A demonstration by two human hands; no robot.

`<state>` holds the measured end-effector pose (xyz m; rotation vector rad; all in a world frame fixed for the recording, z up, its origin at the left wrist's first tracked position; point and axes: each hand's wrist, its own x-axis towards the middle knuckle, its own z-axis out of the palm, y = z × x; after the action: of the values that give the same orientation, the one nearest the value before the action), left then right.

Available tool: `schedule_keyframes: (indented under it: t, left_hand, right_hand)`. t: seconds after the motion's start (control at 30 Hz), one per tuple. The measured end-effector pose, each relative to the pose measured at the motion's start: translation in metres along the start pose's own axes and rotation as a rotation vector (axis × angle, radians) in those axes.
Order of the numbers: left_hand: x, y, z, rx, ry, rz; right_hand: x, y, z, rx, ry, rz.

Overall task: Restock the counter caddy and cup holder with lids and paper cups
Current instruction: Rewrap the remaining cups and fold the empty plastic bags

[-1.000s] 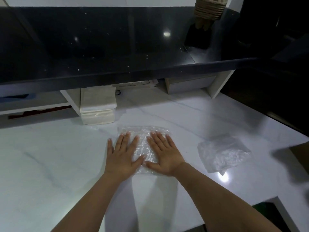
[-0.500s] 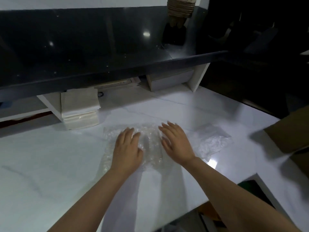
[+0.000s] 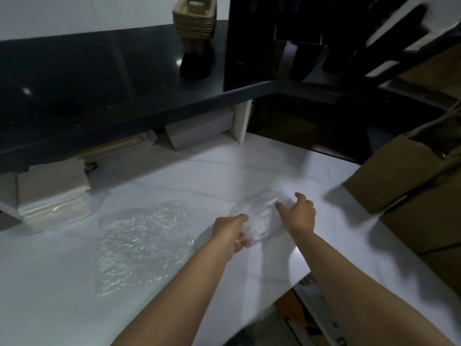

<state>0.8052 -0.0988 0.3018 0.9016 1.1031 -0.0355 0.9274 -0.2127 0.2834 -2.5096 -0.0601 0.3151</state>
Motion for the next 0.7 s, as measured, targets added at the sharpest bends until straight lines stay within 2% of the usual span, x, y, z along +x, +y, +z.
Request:
schedule_keyframes:
  t: [0.07,0.17,0.5,0.7]
  left_hand:
    - [0.000,0.002,0.011,0.039,-0.012,0.056]
    - [0.007,0.009,0.012,0.206,0.057,0.220]
    - [-0.024,0.055,-0.047,-0.061,0.112,0.345]
    - [-0.043,0.057,-0.121,-0.117,0.283,0.434]
  right_hand:
    - [0.005,0.004,-0.002,0.099,-0.035,0.007]
    - [0.006,0.004,-0.006,0.217,-0.078,-0.011]
    - [-0.032,-0.048,0.005,0.548,-0.180,-0.142]
    - [-0.076,-0.095,0.036,0.626,-0.281,-0.231]
